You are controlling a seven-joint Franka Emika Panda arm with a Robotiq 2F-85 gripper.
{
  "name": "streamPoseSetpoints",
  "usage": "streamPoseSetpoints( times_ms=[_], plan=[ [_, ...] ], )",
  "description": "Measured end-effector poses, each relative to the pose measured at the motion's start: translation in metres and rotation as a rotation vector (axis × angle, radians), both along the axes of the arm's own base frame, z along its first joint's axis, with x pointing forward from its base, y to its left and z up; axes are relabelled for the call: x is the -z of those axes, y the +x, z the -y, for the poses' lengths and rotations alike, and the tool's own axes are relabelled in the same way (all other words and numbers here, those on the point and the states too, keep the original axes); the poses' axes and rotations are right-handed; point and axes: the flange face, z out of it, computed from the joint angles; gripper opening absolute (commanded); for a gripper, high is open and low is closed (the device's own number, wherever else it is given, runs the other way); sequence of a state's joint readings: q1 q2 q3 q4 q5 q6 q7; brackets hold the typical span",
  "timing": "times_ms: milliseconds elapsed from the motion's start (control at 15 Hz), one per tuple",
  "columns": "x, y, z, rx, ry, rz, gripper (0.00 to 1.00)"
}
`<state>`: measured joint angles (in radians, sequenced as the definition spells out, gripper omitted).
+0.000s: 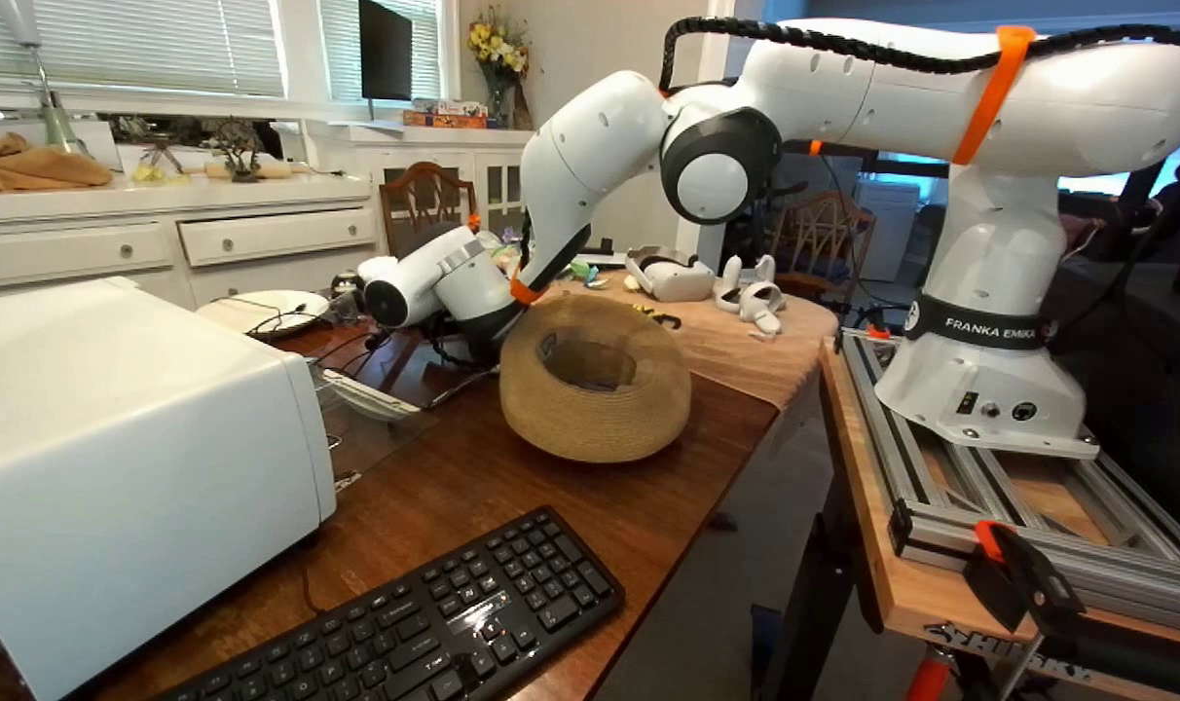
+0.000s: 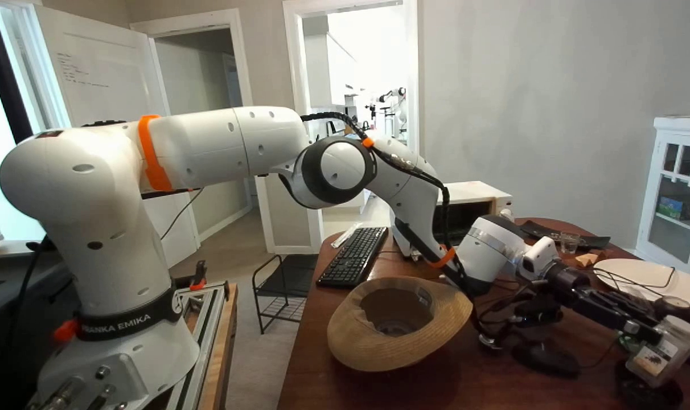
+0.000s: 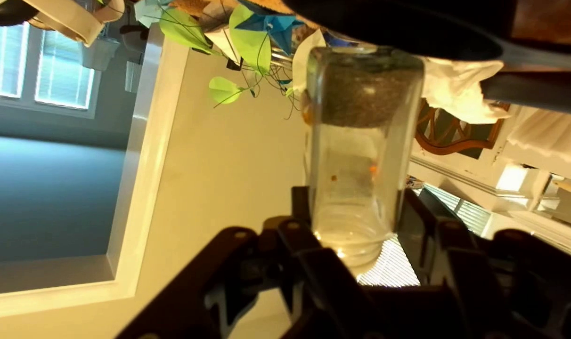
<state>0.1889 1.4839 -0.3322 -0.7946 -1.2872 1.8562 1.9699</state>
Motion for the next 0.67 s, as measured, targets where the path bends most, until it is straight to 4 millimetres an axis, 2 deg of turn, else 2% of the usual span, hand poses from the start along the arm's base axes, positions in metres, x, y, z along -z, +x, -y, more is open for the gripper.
streamPoseSetpoints(
  times_ms=[667],
  plan=[
    [0.0097, -0.0046, 0.0042, -0.015, -0.011, 0.042, 0.23]
  ],
)
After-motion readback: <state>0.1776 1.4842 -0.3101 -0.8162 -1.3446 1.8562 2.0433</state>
